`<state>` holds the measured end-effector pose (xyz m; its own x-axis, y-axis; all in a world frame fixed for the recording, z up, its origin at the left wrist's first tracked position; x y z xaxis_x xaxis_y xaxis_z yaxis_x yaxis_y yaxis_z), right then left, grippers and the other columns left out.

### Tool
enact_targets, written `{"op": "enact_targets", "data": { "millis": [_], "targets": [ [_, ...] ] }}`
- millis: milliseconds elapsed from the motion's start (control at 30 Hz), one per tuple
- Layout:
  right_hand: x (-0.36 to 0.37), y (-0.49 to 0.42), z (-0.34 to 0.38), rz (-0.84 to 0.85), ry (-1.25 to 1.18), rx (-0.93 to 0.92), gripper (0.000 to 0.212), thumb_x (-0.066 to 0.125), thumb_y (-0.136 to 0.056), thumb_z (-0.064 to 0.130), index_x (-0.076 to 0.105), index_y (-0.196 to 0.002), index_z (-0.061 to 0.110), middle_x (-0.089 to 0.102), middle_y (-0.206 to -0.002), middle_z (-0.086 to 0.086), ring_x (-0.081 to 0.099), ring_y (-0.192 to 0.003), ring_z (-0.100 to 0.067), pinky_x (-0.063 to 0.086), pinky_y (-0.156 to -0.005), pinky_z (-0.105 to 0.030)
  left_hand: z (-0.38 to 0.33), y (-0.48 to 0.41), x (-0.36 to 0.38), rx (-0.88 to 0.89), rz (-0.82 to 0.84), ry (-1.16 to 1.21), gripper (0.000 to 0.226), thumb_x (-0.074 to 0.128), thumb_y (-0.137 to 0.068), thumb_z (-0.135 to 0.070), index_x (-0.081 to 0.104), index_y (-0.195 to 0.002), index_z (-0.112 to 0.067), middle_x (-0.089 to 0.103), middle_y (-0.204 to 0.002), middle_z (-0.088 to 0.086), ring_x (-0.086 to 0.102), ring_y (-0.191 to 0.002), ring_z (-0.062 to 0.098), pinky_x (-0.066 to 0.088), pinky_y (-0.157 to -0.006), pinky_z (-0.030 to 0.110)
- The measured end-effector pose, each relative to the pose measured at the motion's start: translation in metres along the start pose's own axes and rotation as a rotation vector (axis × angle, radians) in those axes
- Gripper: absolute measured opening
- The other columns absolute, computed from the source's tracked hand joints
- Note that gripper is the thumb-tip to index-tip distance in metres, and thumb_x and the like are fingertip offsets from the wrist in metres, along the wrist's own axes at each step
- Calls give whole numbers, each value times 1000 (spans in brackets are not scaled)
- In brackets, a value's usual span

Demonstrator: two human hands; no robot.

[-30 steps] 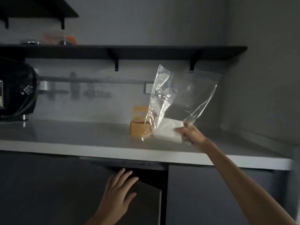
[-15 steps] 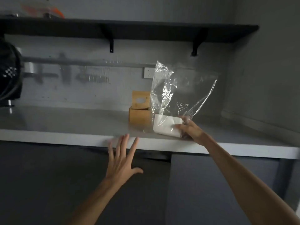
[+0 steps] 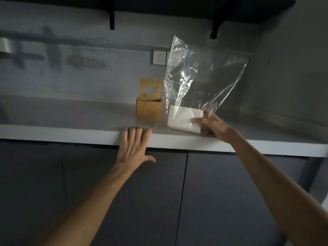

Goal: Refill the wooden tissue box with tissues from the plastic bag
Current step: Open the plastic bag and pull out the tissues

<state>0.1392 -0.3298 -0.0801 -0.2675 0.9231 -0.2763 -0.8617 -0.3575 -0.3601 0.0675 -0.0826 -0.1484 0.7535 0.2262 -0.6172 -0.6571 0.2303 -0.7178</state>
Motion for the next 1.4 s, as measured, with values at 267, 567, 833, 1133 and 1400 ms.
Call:
{"op": "enact_targets", "data": {
  "millis": [267,567,833,1133,1400],
  "targets": [
    [-2,-5,-10,-92,-13,54,33,68,-89,10,57,-109,34,73,-91,-2,60,-57,-7,48,-46,-16,5,3,10,19,-68,98,92,64,-68,-72,38,-133,-12,49,-128,16,48,-115,36,32,-104,49],
    [9,2,8,-83,-10,413,40,70,-87,21,48,-120,27,70,-90,7,63,-65,-7,50,-49,-20,10,4,-5,59,372,287,85,70,-76,-39,29,-144,-10,38,-143,20,37,-131,40,26,-114,53],
    [31,46,116,16,-16,846,52,58,-93,-3,40,-141,2,60,-100,-15,64,-74,-12,51,-61,-23,56,-40,-70,-202,1277,863,73,58,-85,-14,27,-151,-17,27,-158,7,27,-145,25,32,-114,37],
    [-18,-10,313,154,-145,704,45,64,-90,4,53,-131,20,61,-121,-10,63,-105,-19,52,-92,-33,108,-221,-234,-638,1170,1929,81,58,-69,-77,55,-127,-20,71,-107,-6,70,-95,12,55,-86,36],
    [-85,-112,402,98,-408,374,52,62,-95,34,43,-141,19,65,-120,1,66,-104,-19,59,-77,-35,157,-395,-283,-593,599,1867,41,77,-69,-47,61,-90,-17,74,-104,8,71,-92,28,58,-74,41]
  ]
}}
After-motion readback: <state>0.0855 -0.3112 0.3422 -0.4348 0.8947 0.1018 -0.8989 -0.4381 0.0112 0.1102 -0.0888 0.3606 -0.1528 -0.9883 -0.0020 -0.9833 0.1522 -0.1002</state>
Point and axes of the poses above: each hand's wrist, its own y-axis away from the middle knuckle, its own x-axis out of the palm, z = x × y, the point moved 8 cm from there along -y, towards the middle knuckle
